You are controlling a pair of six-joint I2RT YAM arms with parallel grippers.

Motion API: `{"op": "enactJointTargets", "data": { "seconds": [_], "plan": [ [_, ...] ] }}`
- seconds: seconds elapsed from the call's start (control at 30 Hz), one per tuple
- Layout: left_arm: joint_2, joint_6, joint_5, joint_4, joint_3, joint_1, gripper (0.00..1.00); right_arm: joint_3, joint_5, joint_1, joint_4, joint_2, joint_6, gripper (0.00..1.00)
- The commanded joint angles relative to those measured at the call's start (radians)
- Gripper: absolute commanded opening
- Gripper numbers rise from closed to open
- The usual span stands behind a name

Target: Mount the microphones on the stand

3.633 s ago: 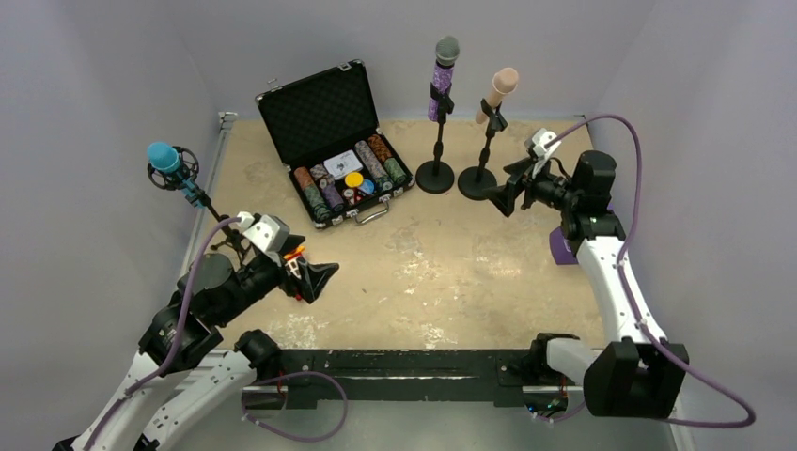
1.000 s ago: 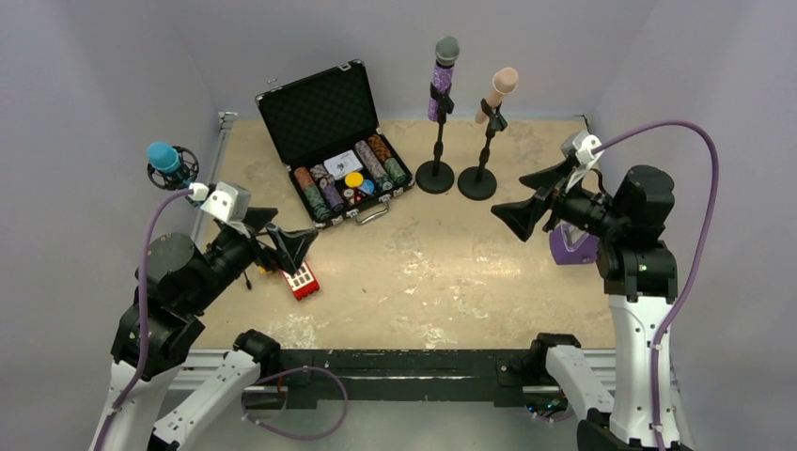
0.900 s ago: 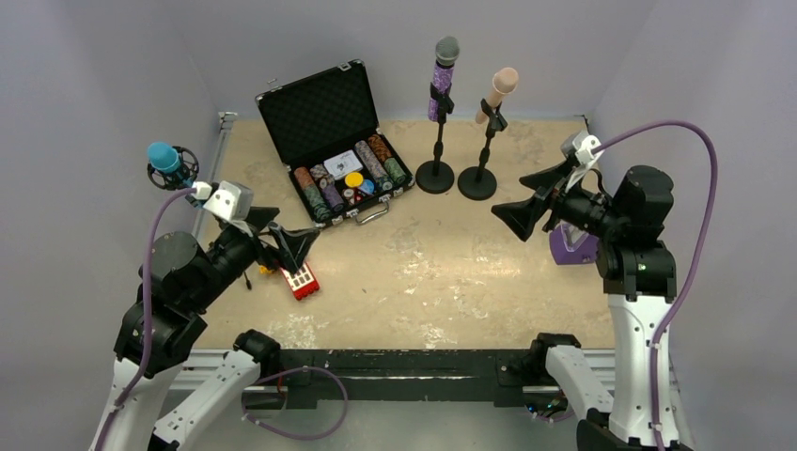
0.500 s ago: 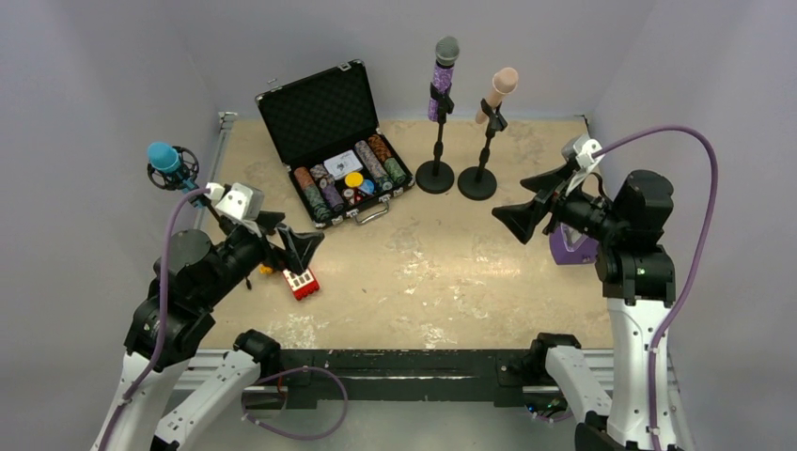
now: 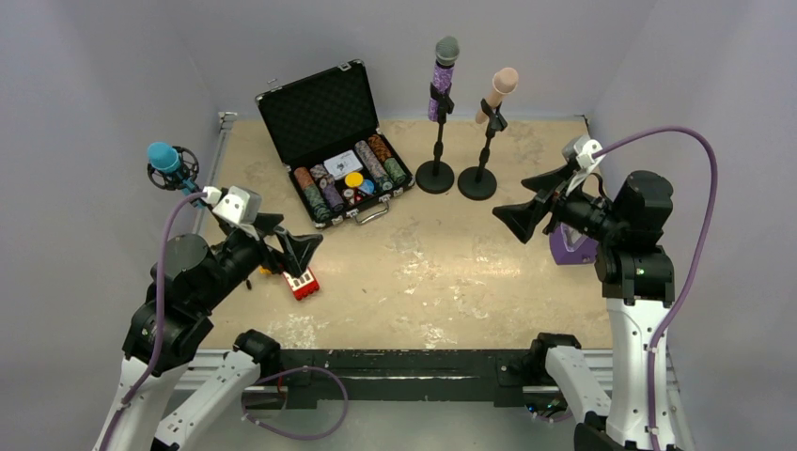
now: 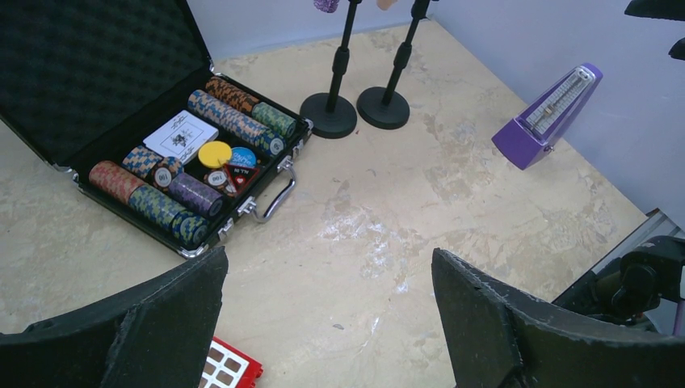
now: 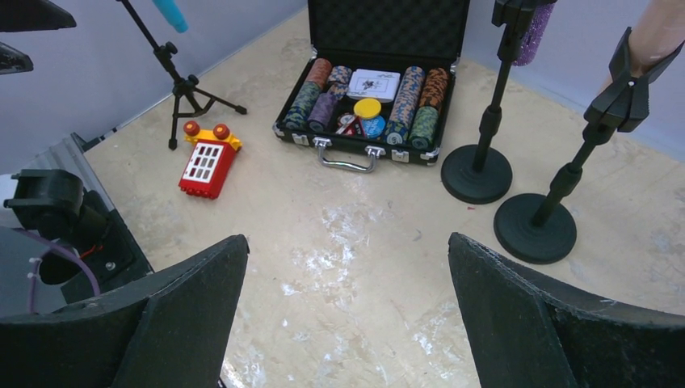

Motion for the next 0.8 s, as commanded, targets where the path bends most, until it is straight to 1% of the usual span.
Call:
{"op": "enactJointTargets", "data": {
  "seconds": [0.0,0.77],
  "plan": [
    [-0.012,-0.006,-0.003,0.033,-0.010,0.004,1.00,-0.004,0.018,-0.005,0.032,-0.008,0.006,0.99],
    [-0.029,-0.005,-0.008,0.048,-0.022,0.004,1.00,-0.020,0.022,-0.031,0.055,-0.003,0.020,0.99]
  ]
}}
